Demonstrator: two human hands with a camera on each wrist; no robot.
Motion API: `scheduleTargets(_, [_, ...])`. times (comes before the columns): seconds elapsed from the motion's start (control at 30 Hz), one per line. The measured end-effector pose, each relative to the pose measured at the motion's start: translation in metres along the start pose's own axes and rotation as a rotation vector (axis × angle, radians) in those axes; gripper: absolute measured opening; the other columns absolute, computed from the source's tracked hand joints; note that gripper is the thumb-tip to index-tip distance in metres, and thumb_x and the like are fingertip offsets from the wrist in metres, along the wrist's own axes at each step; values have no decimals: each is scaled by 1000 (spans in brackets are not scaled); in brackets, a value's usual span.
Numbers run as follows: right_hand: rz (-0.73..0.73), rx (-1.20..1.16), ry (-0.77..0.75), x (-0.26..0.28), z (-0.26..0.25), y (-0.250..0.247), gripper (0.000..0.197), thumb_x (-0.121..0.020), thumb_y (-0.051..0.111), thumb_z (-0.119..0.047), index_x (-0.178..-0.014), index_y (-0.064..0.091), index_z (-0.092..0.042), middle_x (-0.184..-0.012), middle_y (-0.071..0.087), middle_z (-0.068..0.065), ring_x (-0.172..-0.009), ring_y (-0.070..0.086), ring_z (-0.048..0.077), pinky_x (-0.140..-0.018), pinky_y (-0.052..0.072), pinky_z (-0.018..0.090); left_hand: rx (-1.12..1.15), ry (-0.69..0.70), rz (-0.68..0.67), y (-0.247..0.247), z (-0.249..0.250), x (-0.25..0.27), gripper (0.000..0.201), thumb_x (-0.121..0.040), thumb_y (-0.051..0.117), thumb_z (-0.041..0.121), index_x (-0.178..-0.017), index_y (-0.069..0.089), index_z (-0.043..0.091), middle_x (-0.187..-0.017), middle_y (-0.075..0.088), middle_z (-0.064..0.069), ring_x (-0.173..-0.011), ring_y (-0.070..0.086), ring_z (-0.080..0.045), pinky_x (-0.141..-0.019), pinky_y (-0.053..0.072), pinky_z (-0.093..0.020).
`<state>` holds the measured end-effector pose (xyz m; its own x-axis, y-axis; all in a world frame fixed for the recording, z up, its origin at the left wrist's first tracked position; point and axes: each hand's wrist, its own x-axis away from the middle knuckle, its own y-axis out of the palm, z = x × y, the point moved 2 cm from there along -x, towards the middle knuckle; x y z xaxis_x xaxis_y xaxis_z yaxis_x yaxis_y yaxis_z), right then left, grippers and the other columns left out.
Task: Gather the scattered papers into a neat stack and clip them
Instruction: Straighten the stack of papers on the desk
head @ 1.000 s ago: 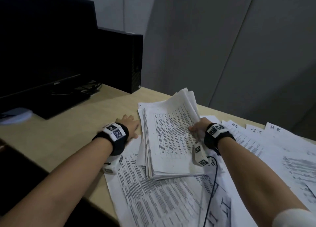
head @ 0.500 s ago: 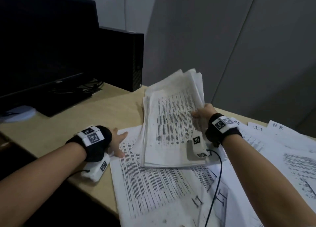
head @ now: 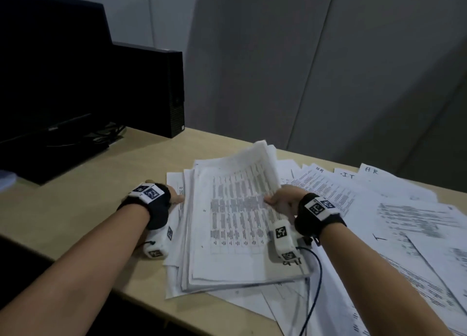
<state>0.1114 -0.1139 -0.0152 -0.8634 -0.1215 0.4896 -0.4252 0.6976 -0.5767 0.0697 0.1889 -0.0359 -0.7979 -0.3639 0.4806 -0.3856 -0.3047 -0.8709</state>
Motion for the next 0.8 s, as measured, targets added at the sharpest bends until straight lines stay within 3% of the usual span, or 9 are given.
scheduleTargets(0.1, [-85, -48, -10, -6, -9, 24, 19, -88, 61, -24, -80, 58, -8, -76, 59, 9, -70, 55, 21, -75, 51, 32, 158, 89, 102, 7, -10, -26, 46, -82, 45, 33, -117, 55, 5, -102, 60, -6, -113, 55, -27, -91, 40, -25])
scheduleTargets(0.2, [-135, -281, 49, -8, -14, 37, 18, -77, 71, -23, -76, 59, -9, -72, 47, 1, -58, 40, 12, -66, 37, 25, 704, 79, 53, 5, -13, -17, 38, -97, 44, 15, -128, 47, -8, -137, 47, -22, -123, 47, -34, -87, 34, -25])
scheduleTargets(0.33, [-154, -386, 19, 4, -16, 41, 17, -90, 58, -14, -76, 56, -6, -48, 41, -2, -34, 31, 5, -37, 26, 16, 1313, 113, -124, 9, -29, 5, 87, -81, 56, 61, -144, 31, 6, -152, 24, -16, -140, 28, -34, -114, 27, -42])
scheduleTargets(0.4, [-156, -473, -99, 12, -18, 44, 9, -91, 55, -7, -96, 53, 0, -70, 52, 6, -57, 51, 12, -56, 45, 23, 1329, 178, -209, 10, -32, 22, 95, -62, 80, 46, -139, 40, 6, -144, 42, -17, -127, 48, -29, -104, 41, -41])
scheduleTargets(0.47, [-168, -575, -197, 16, -18, 40, 15, -90, 52, -1, -104, 48, 0, -84, 54, 9, -77, 54, 19, -81, 49, 35, 1349, 294, -222, 7, -31, 31, 72, -68, 78, 21, -132, 49, 5, -132, 56, -16, -103, 65, -23, -87, 51, -37])
scheduleTargets(0.53, [-170, -649, -284, 28, -21, 26, 8, -91, 50, 1, -98, 50, -3, -82, 56, 7, -74, 55, 17, -75, 49, 30, 1472, 404, -190, -2, -22, 39, 37, -90, 54, 10, -127, 52, 5, -115, 67, -13, -87, 71, -22, -79, 58, -38])
scheduleTargets(0.6, [-94, -739, -320, 41, -25, 3, 15, -91, 48, 5, -105, 52, 0, -90, 61, 11, -79, 60, 20, -68, 55, 30, 1521, 428, -201, -13, -6, 45, 28, -94, 49, 19, -116, 59, 5, -94, 74, -9, -79, 73, -20, -72, 59, -35])
scheduleTargets(0.73, [145, -811, -318, 63, -16, -43, 45, -86, 51, 12, -126, 39, -4, -106, 58, 19, -81, 59, 24, -67, 57, 41, 1182, 478, -200, -28, 57, 62, 72, -58, 87, 29, -121, 60, 6, -120, 66, -12, -108, 63, -26, -102, 45, -42])
scheduleTargets(0.8, [279, -796, -251, 68, 9, -63, 48, -81, 57, 12, -120, 36, -9, -107, 58, 20, -82, 59, 25, -71, 54, 41, 1066, 540, -170, -29, 97, 74, 62, -66, 81, 11, -122, 58, 2, -126, 61, -8, -105, 61, -20, -103, 40, -34])
